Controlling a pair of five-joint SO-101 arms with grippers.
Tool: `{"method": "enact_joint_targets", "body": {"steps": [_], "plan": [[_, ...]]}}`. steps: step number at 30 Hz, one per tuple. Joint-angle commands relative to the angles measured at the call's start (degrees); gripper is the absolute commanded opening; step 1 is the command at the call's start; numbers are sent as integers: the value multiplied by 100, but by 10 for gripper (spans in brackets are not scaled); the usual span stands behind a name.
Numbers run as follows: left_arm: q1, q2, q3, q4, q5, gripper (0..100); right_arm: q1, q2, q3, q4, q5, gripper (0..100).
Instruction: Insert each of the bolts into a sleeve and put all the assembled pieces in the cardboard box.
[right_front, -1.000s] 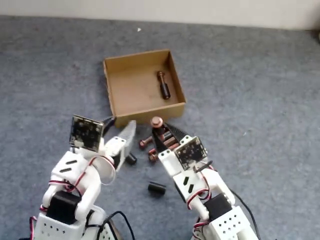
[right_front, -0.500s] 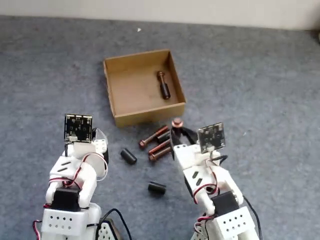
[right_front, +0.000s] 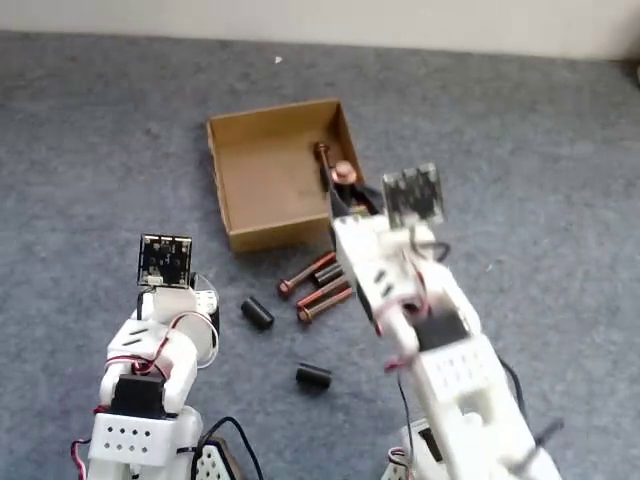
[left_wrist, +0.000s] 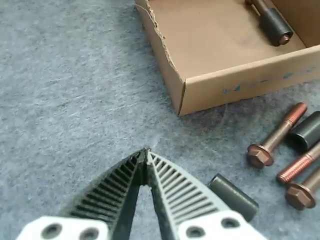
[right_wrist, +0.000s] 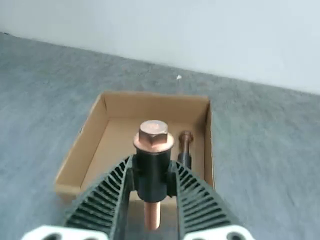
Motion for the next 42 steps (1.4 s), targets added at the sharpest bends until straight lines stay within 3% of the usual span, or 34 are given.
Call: {"method": "enact_joint_targets", "body": {"steps": [1,6,11,17,21,24,33,38,42], "plan": [[-40,-57,-22,35,-79,6,-40,1868,-1024,-1684,53,5],[-40,-57,-13,35,-79,6,-136,3609,-1604,-2853,79,5],[-40,-57,-13,35,-79,6,-127,4884,-2308,-3046,79,11],[-40,-57,-13,35,-79,6,-127,5244,-2527,-3046,70,139],[-84,-57,-31,35,-79,6,-127,4892,-2501,-3002,79,152],[-330,-57,-40,26,-79,6,-145,4338,-2281,-2132,79,152],[-1552,-57,-382,44,-79,10,-681,3073,-2273,1771,88,152],[-2325,-57,-479,35,-88,11,-1437,3029,-2273,2651,88,152],[-2440,-57,-470,35,-536,11,-2009,3037,-2273,2791,88,152]]}}
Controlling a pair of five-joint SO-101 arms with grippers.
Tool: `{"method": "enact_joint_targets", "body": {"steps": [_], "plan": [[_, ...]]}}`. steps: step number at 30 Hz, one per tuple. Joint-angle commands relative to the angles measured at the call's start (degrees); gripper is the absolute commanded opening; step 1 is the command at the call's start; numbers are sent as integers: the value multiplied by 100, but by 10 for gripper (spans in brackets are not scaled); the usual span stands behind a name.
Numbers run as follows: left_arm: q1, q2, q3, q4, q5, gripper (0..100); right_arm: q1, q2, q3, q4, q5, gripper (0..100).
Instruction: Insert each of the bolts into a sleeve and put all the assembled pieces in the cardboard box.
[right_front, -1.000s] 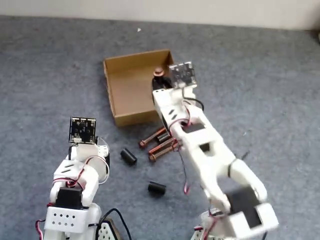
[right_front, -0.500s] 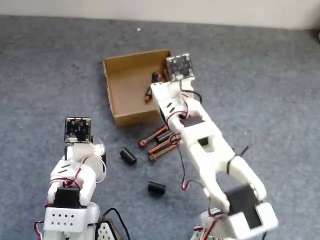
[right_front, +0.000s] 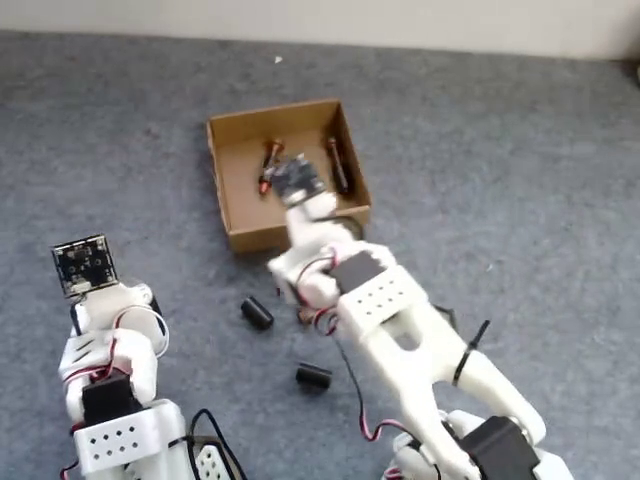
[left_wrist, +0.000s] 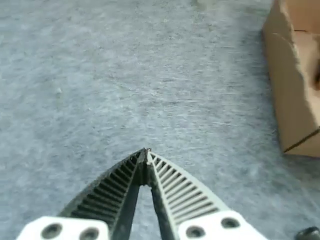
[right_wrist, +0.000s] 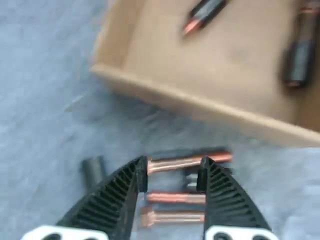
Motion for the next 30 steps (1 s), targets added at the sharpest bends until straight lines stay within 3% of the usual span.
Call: {"method": "enact_joint_targets", "body": {"steps": [1,9,21,30], "plan": [[-154,-57,-286,35,-598,11,-699,-242,-75,154,62,152],[-154,-57,-286,35,-633,11,-1253,57,-224,189,255,152],[-154,-57,-277,35,-651,11,-1358,2633,-2782,1604,343,152],[-154,-57,-277,35,-651,11,-1481,3143,-2958,1622,343,152]]}}
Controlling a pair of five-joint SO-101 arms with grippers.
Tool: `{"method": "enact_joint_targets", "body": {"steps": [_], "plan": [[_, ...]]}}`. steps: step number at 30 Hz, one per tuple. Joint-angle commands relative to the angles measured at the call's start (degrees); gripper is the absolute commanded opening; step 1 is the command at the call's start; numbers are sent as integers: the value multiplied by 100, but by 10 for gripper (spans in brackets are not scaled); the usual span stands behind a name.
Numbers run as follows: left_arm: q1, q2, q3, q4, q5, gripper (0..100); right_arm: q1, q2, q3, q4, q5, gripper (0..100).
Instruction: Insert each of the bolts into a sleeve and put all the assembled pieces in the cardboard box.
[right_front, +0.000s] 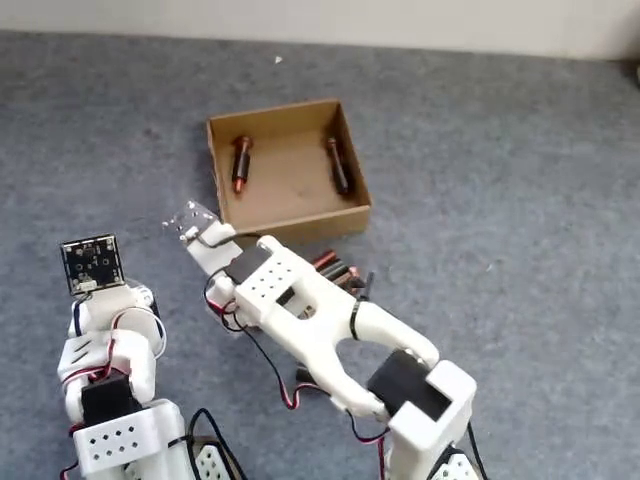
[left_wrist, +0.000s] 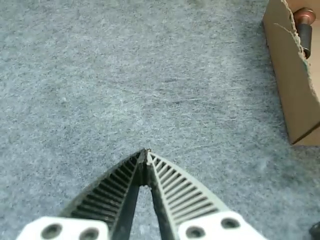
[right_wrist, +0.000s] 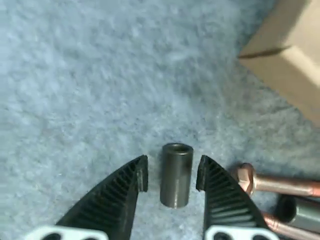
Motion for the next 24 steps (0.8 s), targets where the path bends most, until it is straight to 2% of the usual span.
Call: {"method": "enact_joint_targets", "body": {"steps": [1,8,13,15,18,24], "plan": [[-75,-57,-277,35,-88,11,31,48,-303,110,62,152],[-75,-57,-268,35,-88,11,92,127,-251,523,62,152],[-66,-57,-268,35,-88,11,84,136,171,171,62,150],[-66,-57,-268,35,-88,11,84,136,479,-224,62,114],[-66,-57,-268,35,-88,11,84,127,822,-787,62,6],[-66,-57,-268,35,-88,11,233,-268,936,-277,62,4]]}}
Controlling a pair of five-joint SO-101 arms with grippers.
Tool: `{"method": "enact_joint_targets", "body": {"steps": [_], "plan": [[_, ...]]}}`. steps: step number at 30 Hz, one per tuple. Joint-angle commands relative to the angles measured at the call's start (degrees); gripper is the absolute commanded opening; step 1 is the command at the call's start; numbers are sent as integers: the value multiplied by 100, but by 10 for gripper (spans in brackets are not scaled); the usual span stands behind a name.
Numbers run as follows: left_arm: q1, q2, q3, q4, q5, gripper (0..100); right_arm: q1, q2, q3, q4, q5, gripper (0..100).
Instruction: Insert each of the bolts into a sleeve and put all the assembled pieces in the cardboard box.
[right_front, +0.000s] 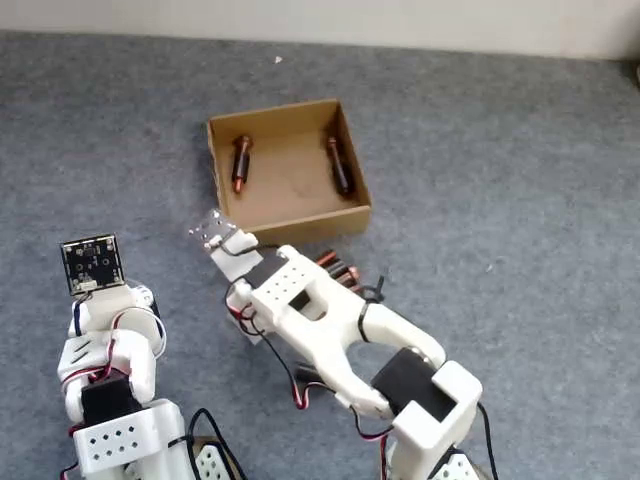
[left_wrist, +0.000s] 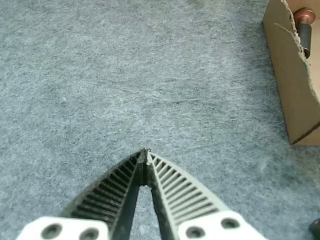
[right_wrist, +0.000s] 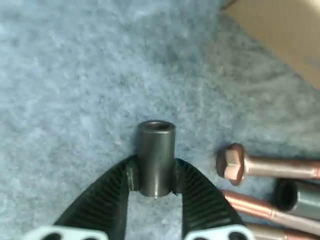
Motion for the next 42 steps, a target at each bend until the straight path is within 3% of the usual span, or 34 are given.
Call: {"method": "enact_joint_targets", "body": {"steps": [1,11,19,28,35,42], "plan": [[-66,-57,-268,35,-79,11,127,-532,57,400,44,4],[110,-57,-286,62,-97,11,1103,-3486,532,1077,35,4],[954,4,-479,123,-730,59,2422,-5402,1903,1112,-879,4],[2563,119,-2035,2031,-1688,62,3635,-6088,3292,251,-1073,4],[3459,2510,-3073,2171,-2075,62,4356,-6088,4048,-866,-1160,4],[4365,4646,-4321,2154,-2048,110,5024,-6088,4057,-1024,-1837,4]]}}
